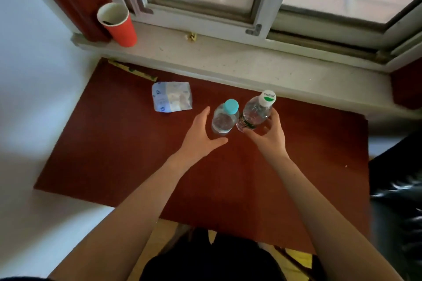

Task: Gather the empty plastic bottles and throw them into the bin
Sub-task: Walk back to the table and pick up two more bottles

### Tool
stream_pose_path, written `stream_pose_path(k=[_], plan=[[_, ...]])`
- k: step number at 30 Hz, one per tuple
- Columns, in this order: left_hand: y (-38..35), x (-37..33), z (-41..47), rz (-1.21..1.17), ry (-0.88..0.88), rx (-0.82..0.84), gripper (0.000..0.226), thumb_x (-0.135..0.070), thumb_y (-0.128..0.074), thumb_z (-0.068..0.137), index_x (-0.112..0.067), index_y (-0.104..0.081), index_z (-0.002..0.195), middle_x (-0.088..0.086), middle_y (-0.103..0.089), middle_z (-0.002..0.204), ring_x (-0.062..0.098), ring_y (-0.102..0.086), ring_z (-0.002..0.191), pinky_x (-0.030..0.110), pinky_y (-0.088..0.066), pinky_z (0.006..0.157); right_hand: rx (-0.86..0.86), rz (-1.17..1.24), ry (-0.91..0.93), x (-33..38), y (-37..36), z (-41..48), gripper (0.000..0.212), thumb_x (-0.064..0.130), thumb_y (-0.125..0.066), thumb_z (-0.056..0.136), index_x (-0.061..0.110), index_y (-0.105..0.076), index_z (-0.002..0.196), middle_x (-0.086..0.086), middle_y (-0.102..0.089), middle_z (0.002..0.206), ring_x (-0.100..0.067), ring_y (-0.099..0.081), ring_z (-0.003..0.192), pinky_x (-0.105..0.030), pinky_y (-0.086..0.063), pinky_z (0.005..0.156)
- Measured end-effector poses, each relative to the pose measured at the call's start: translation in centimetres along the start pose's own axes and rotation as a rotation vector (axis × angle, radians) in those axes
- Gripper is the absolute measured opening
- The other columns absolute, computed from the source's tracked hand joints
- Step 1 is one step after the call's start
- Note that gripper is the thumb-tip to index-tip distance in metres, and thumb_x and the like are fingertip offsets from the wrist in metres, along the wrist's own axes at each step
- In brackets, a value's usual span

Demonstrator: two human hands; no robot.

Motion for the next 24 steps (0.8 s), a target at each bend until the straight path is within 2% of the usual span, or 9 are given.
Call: stream_pose_path(k=[3,5,7,9,14,19,21,24], plan=[[-0.9,-0.1,2.6,-0.024,-0.026,0.019,0.102,-0.027,-0.086,0.068,-0.016,-0.026,0.15,0.002,-0.036,0.153,0.013,-0.036,0.138,0.021,-0.028,0.105,-0.018,0.046,-0.045,-0.4,-0.9,1.4,0.076,0.039,-0.088,0.065,0.035,-0.046,0.129,0.015,-0.062,0.121,-0.004,-0.061,0.11,-0.024,-0.05,0.094],[-1.1,-0.2,3.6,-0.059,-0.058,0.011,0.087,-0.025,-0.085,0.069,-0.017,-0.039,0.142,-0.002,-0.049,0.14,0.007,-0.047,0.125,0.017,-0.036,0.099,-0.031,0.073,-0.051,-0.4,-1.4,1.8,0.071,0.031,-0.089,0.067,0.035,-0.048,0.124,0.016,-0.063,0.113,-0.001,-0.063,0.105,-0.017,-0.05,0.087],[-1.1,-0.4,4.0,-0.084,-0.07,0.002,0.07,-0.025,-0.084,0.07,-0.018,-0.049,0.131,-0.008,-0.058,0.125,0.002,-0.053,0.108,0.01,-0.041,0.087,-0.062,0.089,-0.059,-0.2,-1.4,1.9,0.069,0.028,-0.088,0.067,0.031,-0.049,0.124,0.017,-0.063,0.11,0.001,-0.063,0.102,-0.012,-0.049,0.08],[-0.8,-0.4,4.2,-0.128,-0.059,0.001,0.066,-0.029,-0.085,0.069,-0.02,-0.053,0.125,-0.011,-0.062,0.118,0.002,-0.057,0.103,0.01,-0.042,0.084,-0.093,0.104,-0.052,0.1,-1.2,1.6,0.066,0.027,-0.088,0.068,0.034,-0.049,0.12,0.018,-0.063,0.107,0.003,-0.062,0.1,-0.01,-0.049,0.077],[0.9,-1.4,3.6,-0.187,-0.086,0.044,0.062,-0.048,-0.082,0.066,-0.031,-0.056,0.119,-0.01,-0.067,0.114,0.003,-0.062,0.105,0.026,-0.051,0.091,-0.137,0.12,-0.008,1.7,0.4,-0.2,0.06,0.029,-0.088,0.066,0.049,-0.05,0.108,0.014,-0.066,0.108,-0.005,-0.065,0.1,-0.022,-0.054,0.084],[2.5,-2.9,1.3,-0.153,-0.152,0.107,0.058,-0.061,-0.075,0.064,-0.036,-0.059,0.114,-0.006,-0.066,0.112,0.008,-0.063,0.102,0.032,-0.053,0.088,-0.2,0.13,-0.019,2.2,2.6,-4.1,0.066,0.045,-0.084,0.062,0.033,-0.054,0.119,0.002,-0.062,0.118,-0.013,-0.063,0.106,-0.04,-0.056,0.091],[2.5,-3.2,-0.3,-0.169,-0.146,0.152,0.054,-0.061,-0.075,0.063,-0.036,-0.061,0.108,-0.003,-0.066,0.109,0.009,-0.065,0.098,0.029,-0.053,0.083,-0.251,0.112,-0.053,1.6,3.6,-6.7,0.07,0.051,-0.082,0.06,0.034,-0.052,0.121,0.003,-0.057,0.119,-0.014,-0.06,0.108,-0.042,-0.054,0.093],[1.7,-3.4,-3.4,-0.183,-0.132,0.249,0.053,-0.059,-0.073,0.062,-0.032,-0.062,0.106,-0.004,-0.068,0.103,0.003,-0.066,0.09,0.012,-0.048,0.071,-0.311,0.12,-0.131,-0.2,5.0,-11.2,0.071,0.054,-0.08,0.059,0.032,-0.052,0.121,0.003,-0.055,0.118,-0.015,-0.059,0.108,-0.042,-0.052,0.095]])
Point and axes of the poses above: each hand's wrist, its own z-axis towards the middle knuckle, its own y-axis out of the back of the hand, x = y × z, the point moved 7 cm from there along z, towards the middle knuckle
